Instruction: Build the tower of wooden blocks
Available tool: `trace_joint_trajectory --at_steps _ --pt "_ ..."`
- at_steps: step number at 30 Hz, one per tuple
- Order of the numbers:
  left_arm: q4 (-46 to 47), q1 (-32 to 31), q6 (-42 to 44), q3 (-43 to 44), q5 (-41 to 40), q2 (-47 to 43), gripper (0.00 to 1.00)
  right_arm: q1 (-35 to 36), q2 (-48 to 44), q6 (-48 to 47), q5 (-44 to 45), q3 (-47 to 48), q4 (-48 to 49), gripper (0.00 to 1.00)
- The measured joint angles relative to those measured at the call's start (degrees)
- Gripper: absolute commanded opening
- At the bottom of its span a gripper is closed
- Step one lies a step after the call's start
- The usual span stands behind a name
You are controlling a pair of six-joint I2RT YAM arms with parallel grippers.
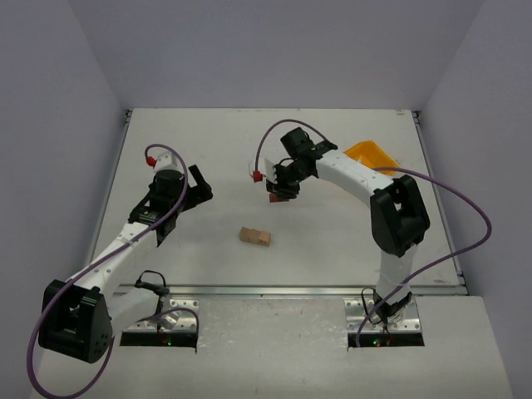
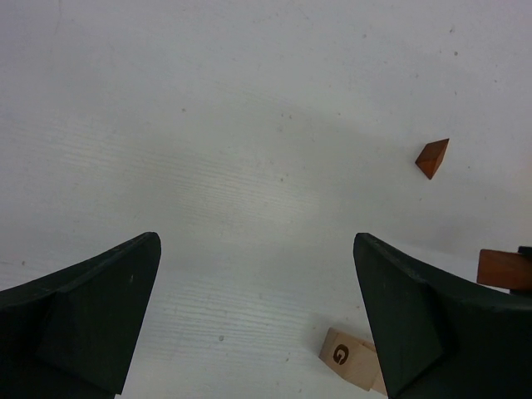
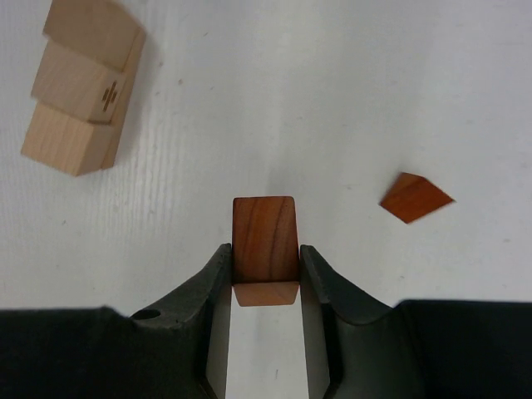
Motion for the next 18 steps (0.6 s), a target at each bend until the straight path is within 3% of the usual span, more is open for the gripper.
trace_joint_trajectory --at_steps 6,18 --pt "-0.46 0.00 -0.02 0.00 0.35 -2.28 1.00 2.58 -3.31 20.38 3.52 7.17 -0.08 0.00" --pt "-0.63 0.00 -0.06 0.00 1.45 -6.16 1.00 17.08 -2.85 34.38 13.41 9.79 -4.38 0.00"
